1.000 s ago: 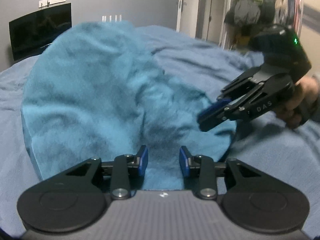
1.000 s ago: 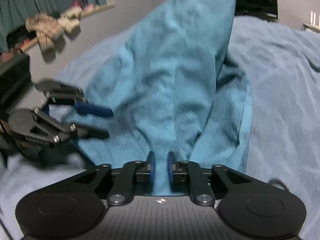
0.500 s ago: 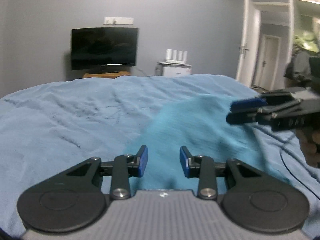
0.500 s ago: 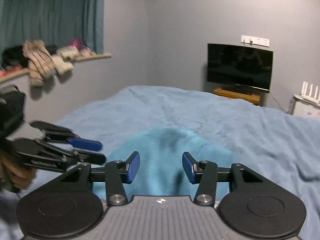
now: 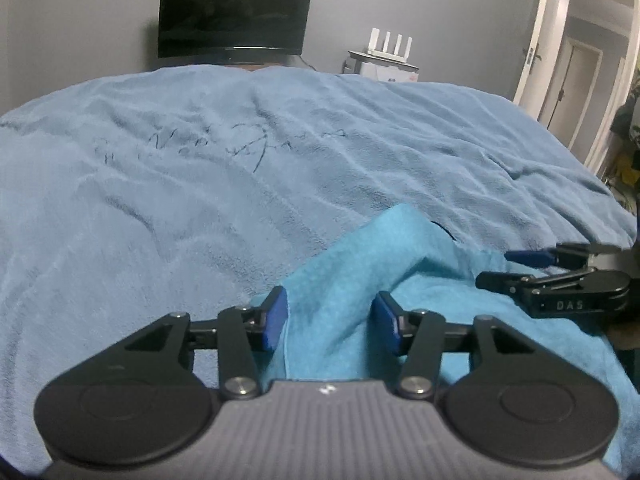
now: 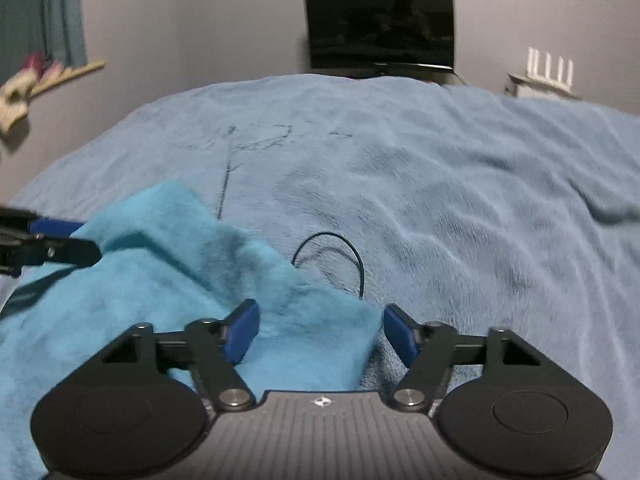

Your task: Fold large clothes

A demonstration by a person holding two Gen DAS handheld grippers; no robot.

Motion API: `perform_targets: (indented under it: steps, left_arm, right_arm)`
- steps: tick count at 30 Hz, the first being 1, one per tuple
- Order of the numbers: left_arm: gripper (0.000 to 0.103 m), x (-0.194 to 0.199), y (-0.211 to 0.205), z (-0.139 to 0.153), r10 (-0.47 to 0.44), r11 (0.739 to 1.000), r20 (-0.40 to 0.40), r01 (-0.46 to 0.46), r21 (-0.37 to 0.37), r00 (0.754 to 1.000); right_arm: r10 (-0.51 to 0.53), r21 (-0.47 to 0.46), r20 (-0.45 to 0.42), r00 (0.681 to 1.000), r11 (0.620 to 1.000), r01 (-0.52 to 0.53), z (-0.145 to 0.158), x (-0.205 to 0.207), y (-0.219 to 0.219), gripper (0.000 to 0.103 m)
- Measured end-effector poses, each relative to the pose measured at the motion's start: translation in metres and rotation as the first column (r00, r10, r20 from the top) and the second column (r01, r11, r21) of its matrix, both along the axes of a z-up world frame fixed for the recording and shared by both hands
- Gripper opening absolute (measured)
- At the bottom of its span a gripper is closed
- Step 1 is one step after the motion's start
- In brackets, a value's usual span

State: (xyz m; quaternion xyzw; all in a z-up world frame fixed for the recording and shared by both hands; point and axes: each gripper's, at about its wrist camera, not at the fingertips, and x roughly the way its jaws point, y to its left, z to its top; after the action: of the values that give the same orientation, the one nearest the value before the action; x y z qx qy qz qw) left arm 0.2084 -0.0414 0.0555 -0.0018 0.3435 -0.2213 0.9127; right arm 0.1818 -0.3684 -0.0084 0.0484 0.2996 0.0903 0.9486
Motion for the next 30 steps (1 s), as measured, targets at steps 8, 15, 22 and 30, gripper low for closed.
perform_targets:
  steps: [8, 15, 22, 30]
  left_arm:
    - [0.049, -0.021, 0.022, 0.024, 0.008, 0.996, -0.004, -0.008, -0.090, 1.000]
    - [0.058, -0.078, 0.080, 0.018, 0.035, 0.965, -0.113, -0.063, -0.253, 0.993]
    - [0.060, -0.120, 0.100, -0.026, 0.021, 0.915, -0.230, -0.111, -0.387, 0.973]
    - [0.080, -0.105, 0.078, -0.048, -0.033, 0.871, -0.280, -0.110, -0.479, 0.960]
  right_arm:
    - [0.035, 0.040, 0.060, 0.998, 0.998, -0.038, 0.026, -0.035, -0.010, 0.074]
    - [0.130, 0.248, -0.034, 0.991, 0.962, -0.117, 0.036, -0.097, -0.067, 0.103]
    - [0.216, 0.561, -0.167, 0.962, 0.823, -0.088, -0.010, -0.138, -0.103, 0.102]
    - [0.315, 0.605, -0.193, 0.929, 0.784, -0.140, -0.043, -0.128, -0.066, 0.103]
